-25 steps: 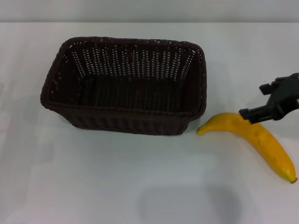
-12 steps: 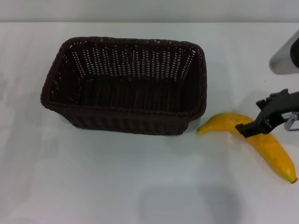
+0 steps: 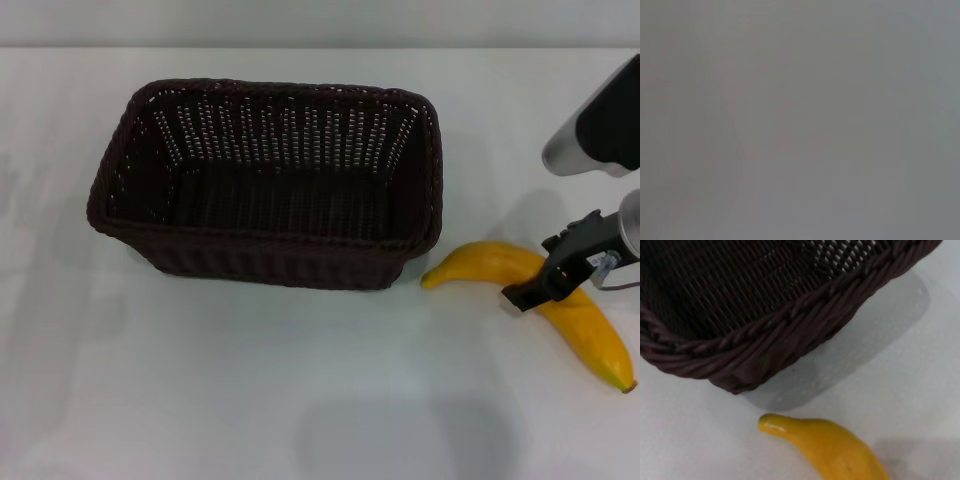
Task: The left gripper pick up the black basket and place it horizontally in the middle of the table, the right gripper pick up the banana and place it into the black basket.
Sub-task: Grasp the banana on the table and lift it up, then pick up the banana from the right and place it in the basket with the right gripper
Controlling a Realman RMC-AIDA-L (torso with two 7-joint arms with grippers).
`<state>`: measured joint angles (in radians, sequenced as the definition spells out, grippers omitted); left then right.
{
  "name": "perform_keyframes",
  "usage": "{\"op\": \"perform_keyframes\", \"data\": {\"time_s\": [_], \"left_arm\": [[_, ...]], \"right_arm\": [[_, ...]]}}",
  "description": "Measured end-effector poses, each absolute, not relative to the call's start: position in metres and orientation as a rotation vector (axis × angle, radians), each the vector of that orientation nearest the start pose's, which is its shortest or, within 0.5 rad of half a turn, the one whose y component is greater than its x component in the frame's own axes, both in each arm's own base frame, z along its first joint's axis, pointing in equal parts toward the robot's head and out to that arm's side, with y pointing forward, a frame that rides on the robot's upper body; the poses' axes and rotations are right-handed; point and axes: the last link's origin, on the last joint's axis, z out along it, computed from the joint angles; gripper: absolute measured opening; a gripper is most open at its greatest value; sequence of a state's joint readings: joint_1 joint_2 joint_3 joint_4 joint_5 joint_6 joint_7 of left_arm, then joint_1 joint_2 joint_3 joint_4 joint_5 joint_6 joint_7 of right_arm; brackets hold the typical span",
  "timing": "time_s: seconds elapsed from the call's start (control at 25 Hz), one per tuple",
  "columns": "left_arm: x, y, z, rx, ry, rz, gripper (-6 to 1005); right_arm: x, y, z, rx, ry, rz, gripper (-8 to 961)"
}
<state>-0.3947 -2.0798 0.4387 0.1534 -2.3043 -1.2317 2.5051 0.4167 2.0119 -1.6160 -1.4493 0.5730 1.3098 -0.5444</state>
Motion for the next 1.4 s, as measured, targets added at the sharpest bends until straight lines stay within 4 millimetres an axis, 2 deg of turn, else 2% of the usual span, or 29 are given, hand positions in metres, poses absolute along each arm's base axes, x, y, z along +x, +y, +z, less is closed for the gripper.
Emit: {"op": "perform_keyframes", "data": {"time_s": [0.08,0.48,0.56,0.6,0.72,0.76,0.8,0.92,1.04,1.16,1.32,1.4], "left_arm": [[-0.378,0.316,0.063,-1.269,-0.753,-0.924,864],[-0.377,0.317,0.063,-1.267,-0.753,-0.928,865],[-0.377,0.317,0.064,-1.263,-0.753,-0.929,865],[-0.377,0.317,0.064,-1.258,-0.753,-0.930,865],[-0.378,0.316,0.065,-1.249,-0.754,-0.931,865],[-0.378,0.316,0.065,-1.249,-0.754,-0.931,865],[-0.378,0.316,0.065,-1.249,-0.754,-0.931,865],[-0.378,0.316,0.066,-1.245,-0.754,-0.932,865],[-0.379,0.316,0.067,-1.237,-0.755,-0.934,865],[-0.379,0.316,0.067,-1.235,-0.756,-0.935,865],[-0.379,0.316,0.067,-1.236,-0.755,-0.933,864],[-0.379,0.316,0.066,-1.240,-0.756,-0.933,864]], "right_arm": [[0.205,0.341,-0.010,-2.520,0.765,-0.457,856],[0.206,0.342,-0.005,-2.518,0.726,-0.489,681],[0.206,0.342,-0.005,-2.517,0.725,-0.487,551],[0.205,0.344,0.001,-2.500,0.731,-0.466,486],[0.210,0.350,0.018,-2.434,0.749,-0.438,487],[0.215,0.357,0.034,-2.366,0.757,-0.429,487],[0.215,0.357,0.034,-2.366,0.757,-0.429,487],[0.218,0.367,0.060,-2.267,0.752,-0.391,488],[0.202,0.378,0.083,-2.224,0.674,-0.300,489],[0.166,0.388,0.095,-2.235,0.497,-0.170,491],[0.116,0.397,0.087,-2.311,0.236,0.001,493],[0.092,0.404,0.074,-2.360,0.111,0.079,494]]}}
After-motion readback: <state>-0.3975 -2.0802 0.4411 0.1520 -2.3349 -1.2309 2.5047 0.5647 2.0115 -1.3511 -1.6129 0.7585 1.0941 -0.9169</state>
